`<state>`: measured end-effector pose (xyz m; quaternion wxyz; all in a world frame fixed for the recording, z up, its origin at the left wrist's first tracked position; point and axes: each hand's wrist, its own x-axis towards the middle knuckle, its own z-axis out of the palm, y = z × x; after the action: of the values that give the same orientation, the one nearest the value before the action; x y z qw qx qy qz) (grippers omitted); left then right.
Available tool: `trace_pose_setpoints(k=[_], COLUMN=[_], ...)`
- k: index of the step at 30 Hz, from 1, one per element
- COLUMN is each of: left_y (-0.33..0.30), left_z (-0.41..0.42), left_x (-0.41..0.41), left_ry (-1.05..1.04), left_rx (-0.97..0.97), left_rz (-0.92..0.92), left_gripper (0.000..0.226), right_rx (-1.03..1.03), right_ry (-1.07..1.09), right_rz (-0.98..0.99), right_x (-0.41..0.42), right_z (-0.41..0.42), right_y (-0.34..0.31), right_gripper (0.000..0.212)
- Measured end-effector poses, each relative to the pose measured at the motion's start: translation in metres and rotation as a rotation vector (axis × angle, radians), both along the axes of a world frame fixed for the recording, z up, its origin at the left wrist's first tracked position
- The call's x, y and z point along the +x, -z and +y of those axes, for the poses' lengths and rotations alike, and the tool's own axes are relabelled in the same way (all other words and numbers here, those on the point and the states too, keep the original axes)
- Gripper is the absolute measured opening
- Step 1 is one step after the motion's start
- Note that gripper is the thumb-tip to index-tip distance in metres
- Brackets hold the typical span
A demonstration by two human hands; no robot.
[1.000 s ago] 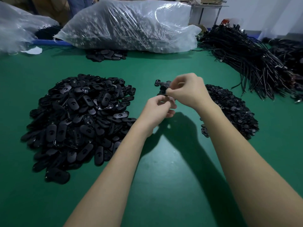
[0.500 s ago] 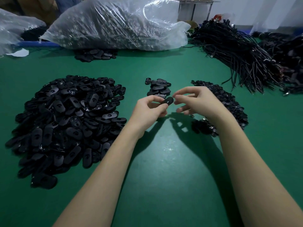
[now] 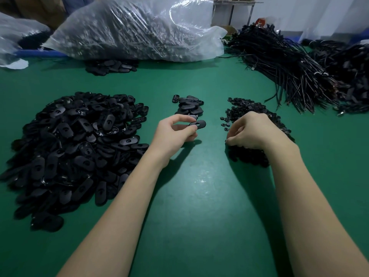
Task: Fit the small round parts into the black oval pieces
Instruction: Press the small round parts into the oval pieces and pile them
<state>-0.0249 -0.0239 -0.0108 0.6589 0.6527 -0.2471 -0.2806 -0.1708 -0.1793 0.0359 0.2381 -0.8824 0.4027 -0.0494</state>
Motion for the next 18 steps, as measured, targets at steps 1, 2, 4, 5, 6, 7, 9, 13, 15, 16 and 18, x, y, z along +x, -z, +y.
trace_pose_setpoints(k=[1,2,4,5,6,7,9,13,15,16,18], left_y=[0.000,-0.001,-0.002,-0.002,-0.003,-0.004,-0.005,-0.006,-0.006,-0.005,-0.005], left_z=[0.000,0.000,0.001,0.001,0.001,0.001,0.001,0.002,0.002,0.002,0.001], left_x=[0.000,0.000,-0.001,-0.001,-0.002,-0.002,-0.003,-0.002,-0.002,-0.002,-0.002], left_ry=[-0.001,-0.001,-0.001,0.001,0.005,0.009,0.017,0.026,0.029,0.030,0.025], left_rx=[-0.003,-0.004,-0.010,-0.018,-0.031,-0.045,-0.059,-0.070,-0.071,-0.074,-0.084], left_rz=[0.002,0.002,0.006,0.017,0.035,0.056,0.093,0.104,0.097,0.098,0.105], left_gripper=[0.013,0.014,0.014,0.014,0.014,0.015,0.016,0.019,0.021,0.021,0.021], right_rx=[-0.021,-0.030,-0.015,0.006,0.034,0.064,0.121,0.192,0.270,0.303,0.323], right_ry=[0.002,0.005,0.000,-0.006,-0.008,-0.009,-0.016,-0.085,-0.096,-0.092,-0.077], right_rz=[-0.010,-0.025,-0.080,-0.130,-0.192,-0.254,-0.349,-0.383,-0.421,-0.440,-0.472], right_x=[0.002,0.003,0.004,0.005,0.006,0.007,0.009,0.014,0.016,0.017,0.019], right_z=[0.001,0.001,0.003,0.004,0.006,0.009,0.013,0.023,0.027,0.029,0.030], right_y=[0.001,0.002,0.002,0.002,0.001,0.000,-0.001,-0.003,-0.004,-0.004,-0.005], right_gripper=[0.006,0.005,0.003,0.002,0.002,0.004,0.010,0.018,0.016,0.014,0.011])
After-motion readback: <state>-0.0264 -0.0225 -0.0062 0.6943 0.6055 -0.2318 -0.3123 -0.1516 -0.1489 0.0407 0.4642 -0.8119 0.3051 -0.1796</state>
